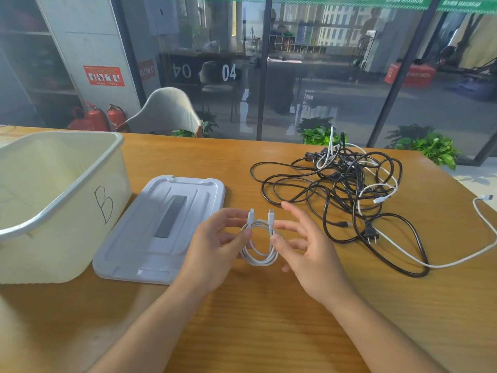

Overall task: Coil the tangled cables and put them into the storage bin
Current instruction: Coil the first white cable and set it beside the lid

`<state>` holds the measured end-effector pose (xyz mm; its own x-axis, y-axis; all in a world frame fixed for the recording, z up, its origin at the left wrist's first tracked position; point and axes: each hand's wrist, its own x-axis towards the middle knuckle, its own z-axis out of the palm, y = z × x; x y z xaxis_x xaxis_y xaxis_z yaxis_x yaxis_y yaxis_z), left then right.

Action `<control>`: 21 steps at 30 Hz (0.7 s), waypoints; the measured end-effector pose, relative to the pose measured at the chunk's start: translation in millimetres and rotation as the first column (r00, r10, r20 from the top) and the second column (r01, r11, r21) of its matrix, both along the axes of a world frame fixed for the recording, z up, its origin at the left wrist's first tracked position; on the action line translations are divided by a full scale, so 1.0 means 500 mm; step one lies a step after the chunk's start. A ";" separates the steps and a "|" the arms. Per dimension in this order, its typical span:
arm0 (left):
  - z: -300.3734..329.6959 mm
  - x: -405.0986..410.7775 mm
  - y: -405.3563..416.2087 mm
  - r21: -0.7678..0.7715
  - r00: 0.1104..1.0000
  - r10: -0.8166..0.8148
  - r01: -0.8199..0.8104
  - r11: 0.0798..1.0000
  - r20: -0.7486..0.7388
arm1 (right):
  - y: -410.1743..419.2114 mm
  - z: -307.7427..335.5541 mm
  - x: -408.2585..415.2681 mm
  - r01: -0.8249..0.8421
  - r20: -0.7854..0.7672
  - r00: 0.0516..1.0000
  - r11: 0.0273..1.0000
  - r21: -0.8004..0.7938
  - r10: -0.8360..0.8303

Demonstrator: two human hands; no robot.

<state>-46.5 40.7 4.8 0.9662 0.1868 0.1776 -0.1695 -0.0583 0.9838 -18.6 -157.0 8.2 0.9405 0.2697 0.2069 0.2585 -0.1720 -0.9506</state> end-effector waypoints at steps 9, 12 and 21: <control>0.005 -0.002 -0.004 -0.022 1.000 -0.016 0.016 1.000 -0.015 | -0.003 -0.011 0.015 0.047 -0.169 0.986 0.984 0.173 -0.018; 0.006 -0.004 -0.007 -0.031 0.999 -0.020 0.019 0.999 -0.039 | -0.004 -0.013 0.020 0.092 -0.137 0.988 0.982 0.165 -0.070; 0.006 0.014 -0.007 0.347 1.000 -0.019 0.024 0.938 -0.017 | 0.025 -0.022 0.059 0.126 -0.148 0.983 0.985 0.122 -0.108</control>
